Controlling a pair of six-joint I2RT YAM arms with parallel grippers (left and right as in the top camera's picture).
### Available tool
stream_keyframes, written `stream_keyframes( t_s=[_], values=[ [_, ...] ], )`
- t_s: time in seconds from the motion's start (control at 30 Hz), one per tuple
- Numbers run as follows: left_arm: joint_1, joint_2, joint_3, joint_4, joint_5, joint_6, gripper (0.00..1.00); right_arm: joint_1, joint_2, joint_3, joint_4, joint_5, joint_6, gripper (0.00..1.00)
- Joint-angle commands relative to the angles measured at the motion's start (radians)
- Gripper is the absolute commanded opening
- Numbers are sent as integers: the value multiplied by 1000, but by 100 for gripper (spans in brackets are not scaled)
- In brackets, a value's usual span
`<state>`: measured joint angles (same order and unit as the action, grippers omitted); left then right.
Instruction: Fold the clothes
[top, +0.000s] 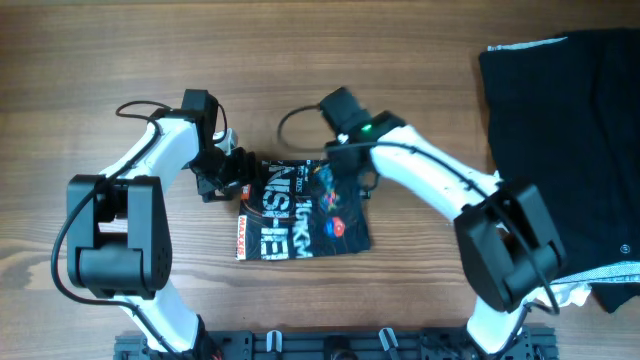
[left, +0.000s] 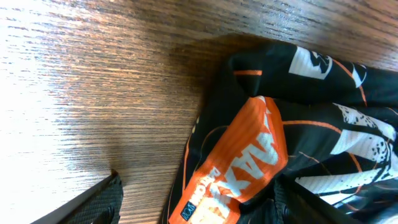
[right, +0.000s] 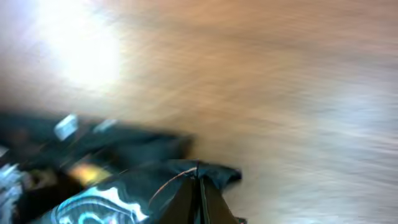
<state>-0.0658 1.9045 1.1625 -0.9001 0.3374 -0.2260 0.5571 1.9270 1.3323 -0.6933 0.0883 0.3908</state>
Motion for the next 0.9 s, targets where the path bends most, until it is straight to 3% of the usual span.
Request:
stream_keyframes(
  t_s=[0.0,0.07,0.23,0.3,0.37,0.47,0.57,0.63,0.7,0.73,0.87],
  values=[
    [-5,-8,-19,0,-14,5,78,-104,11,4,10,-68,51,19],
    [-5,-8,-19,3,-14,5,79,-118,11,4,-5,-166,12,29],
    [18,-8,-19,29,-13,-19,93,-118,11,4,-174,-181,-23,29],
    [25,-8,-19,69,63,-12,99,-118,11,4,-233,-140,3,27],
    [22,-8,-19,100,105,18,98,-119,11,4,-252,-138,5,27],
    [22,-8,-22,112,102,68,65,-118,11,4,-261,-138,5,27],
    [22,-8,-71,157,104,92,63,-118,11,4,-260,-138,5,28],
    [22,-8,-118,195,104,92,54,-118,11,4,-260,-138,5,28],
    [22,-8,-154,236,104,92,17,-118,11,3,-261,-138,4,28],
    [22,-8,-154,257,104,92,4,-118,11,3,-261,-138,5,28],
    [69,-8,-98,356,80,66,4,-118,11,3,-277,-138,5,28]
  ],
)
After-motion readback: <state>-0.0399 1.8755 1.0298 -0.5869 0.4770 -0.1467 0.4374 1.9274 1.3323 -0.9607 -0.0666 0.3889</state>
